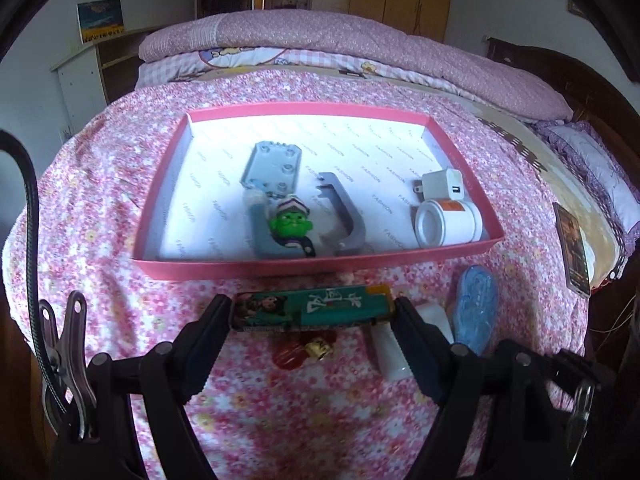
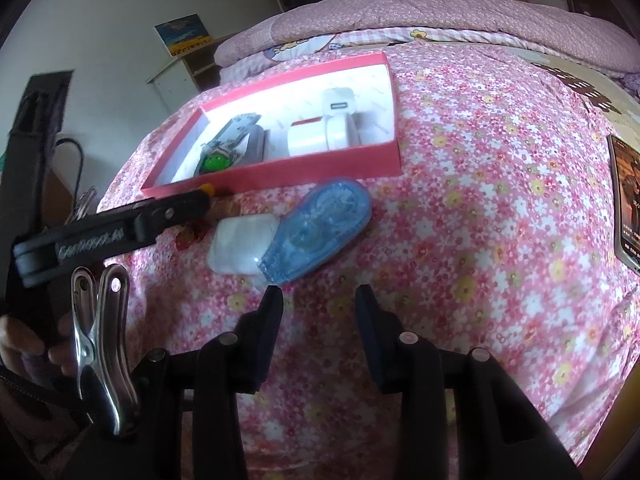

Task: Organize rigid objects
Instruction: 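Grasp the green printed packet with the left tool while the right tool grasps the blue tape dispenser, then carry the packet into the tray and open the left tool while the right tool releases the dispenser there, then withdraw both open tools from the tray toward the white case and red items, then grasp the red figurine with the left tool while the right tool grasps the white square case, then lift the red figurine toward the tray with the left tool while the right tool carries the white case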

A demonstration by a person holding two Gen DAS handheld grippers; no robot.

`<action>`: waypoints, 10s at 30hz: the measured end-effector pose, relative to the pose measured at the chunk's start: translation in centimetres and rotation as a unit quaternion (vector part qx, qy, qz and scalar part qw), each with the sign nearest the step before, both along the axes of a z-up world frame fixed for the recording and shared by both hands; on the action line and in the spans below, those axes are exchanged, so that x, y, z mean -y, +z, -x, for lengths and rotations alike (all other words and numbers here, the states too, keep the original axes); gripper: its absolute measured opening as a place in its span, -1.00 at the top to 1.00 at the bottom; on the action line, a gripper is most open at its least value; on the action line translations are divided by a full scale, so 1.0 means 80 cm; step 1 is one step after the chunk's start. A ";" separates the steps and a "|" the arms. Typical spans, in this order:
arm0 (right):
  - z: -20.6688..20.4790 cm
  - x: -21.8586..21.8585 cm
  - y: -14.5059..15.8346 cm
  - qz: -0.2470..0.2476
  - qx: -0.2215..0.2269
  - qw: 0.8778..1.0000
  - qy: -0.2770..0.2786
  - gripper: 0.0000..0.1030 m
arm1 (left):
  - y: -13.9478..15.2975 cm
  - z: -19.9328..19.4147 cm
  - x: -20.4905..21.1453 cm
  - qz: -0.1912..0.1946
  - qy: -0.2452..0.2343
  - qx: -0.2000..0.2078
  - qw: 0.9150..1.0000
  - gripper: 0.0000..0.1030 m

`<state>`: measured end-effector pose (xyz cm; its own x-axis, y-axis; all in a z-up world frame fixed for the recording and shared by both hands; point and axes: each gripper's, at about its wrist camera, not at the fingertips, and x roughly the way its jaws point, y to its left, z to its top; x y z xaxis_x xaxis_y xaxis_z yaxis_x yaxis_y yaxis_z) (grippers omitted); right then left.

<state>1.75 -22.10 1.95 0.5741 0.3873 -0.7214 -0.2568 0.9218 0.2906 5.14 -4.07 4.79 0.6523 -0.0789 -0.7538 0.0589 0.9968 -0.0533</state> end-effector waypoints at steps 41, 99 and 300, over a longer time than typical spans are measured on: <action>-0.035 -0.021 0.024 0.000 0.021 0.998 -0.058 0.18 | 0.000 0.012 -0.032 0.032 0.000 0.013 0.999 -0.63; -0.147 -0.052 0.087 -0.016 0.071 0.997 -0.010 0.18 | 0.037 -0.116 -0.031 0.009 -0.024 0.038 0.999 -0.63; -0.033 -0.113 0.002 0.081 0.018 0.997 0.002 -0.22 | -0.037 0.031 -0.069 0.048 -0.021 0.002 0.999 0.43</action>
<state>4.38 -13.08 2.13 0.5995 0.2699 -0.7535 -0.2684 0.9547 0.1284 2.62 1.48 1.82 0.6502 -0.1782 -0.7385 0.1009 0.9837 -0.1485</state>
